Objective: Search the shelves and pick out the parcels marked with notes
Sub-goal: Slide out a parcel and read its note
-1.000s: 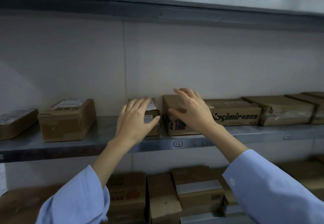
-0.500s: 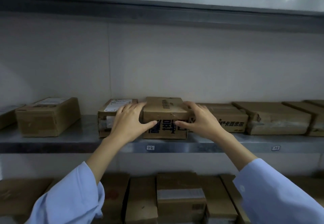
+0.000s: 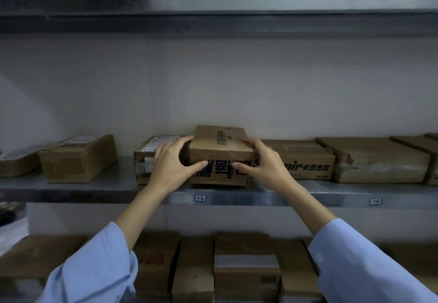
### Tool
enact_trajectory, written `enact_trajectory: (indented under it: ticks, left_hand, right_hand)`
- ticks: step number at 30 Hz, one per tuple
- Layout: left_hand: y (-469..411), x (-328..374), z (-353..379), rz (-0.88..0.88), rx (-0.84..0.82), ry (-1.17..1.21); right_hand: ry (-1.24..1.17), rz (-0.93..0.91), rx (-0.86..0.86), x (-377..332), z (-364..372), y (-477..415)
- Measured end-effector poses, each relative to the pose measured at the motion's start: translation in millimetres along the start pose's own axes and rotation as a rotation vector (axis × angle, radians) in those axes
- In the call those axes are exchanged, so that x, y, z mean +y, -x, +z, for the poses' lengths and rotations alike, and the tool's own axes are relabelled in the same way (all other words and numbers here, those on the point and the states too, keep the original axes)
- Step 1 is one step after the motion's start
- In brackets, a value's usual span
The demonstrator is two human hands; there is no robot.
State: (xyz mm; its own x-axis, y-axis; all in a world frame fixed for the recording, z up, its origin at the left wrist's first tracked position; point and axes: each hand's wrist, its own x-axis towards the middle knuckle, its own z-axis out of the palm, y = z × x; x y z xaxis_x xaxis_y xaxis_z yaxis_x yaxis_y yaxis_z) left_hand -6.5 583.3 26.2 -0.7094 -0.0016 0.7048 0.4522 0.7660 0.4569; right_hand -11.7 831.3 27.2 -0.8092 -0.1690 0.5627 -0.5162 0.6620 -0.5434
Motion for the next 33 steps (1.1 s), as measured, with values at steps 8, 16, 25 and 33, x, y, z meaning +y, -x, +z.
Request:
enact_trajectory:
  ticks: [8,16,25,33]
  left_hand:
    - [2,10,-10,0.044,0.082,0.146]
    - [-2,22,-13,0.003,0.01,0.442]
    - [-3,21,-18,-0.045,-0.012,0.434]
    - [-3,17,-21,-0.051,-0.1,0.464]
  right_hand:
    - [-0.167,-0.059,0.138,-20,-8,7]
    - [-0.294,0.004,0.074,-33,-16,13]
    - [-0.3,0.026,0.11,-34,-14,13]
    - [-0.319,-0.051,0.083,-35,-15,4]
